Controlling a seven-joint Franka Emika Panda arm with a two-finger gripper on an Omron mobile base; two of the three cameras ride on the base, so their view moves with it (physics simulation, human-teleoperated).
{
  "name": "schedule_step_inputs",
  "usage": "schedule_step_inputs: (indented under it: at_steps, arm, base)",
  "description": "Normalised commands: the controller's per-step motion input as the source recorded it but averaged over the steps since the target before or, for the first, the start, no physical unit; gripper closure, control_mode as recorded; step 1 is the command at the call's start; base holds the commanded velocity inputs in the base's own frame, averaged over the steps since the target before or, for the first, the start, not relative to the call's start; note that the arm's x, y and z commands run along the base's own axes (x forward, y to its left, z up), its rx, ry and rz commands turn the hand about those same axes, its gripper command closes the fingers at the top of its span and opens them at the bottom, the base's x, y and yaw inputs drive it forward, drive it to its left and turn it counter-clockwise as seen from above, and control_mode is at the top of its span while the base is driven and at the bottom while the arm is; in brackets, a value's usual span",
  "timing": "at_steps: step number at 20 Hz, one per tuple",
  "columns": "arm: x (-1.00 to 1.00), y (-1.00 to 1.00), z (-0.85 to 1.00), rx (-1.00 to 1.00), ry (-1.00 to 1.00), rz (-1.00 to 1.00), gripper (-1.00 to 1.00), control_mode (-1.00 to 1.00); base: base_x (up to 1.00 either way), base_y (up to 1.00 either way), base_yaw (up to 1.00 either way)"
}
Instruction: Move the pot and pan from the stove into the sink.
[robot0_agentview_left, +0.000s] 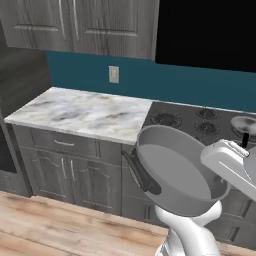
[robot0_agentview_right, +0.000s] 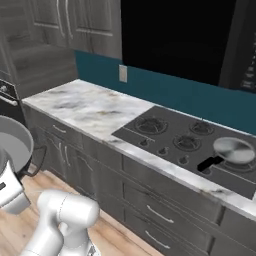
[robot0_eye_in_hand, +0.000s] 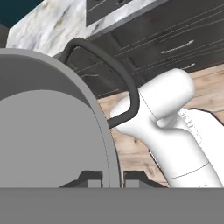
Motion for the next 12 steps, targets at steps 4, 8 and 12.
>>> schedule_step_inputs:
  at_steps: [4, 8, 12]
  arm:
    - [0.0, 0.0, 0.0, 0.0, 0.0, 0.0, 1.0, 1.0]
    - [0.0, 0.0, 0.0, 0.0, 0.0, 0.0, 1.0, 1.0]
    - [0.0, 0.0, 0.0, 0.0, 0.0, 0.0, 1.0, 1.0]
  base:
    - [0.0, -0.06, 0.39]
    - [0.0, -0.09, 0.39]
    - [0.0, -0.07, 0.39]
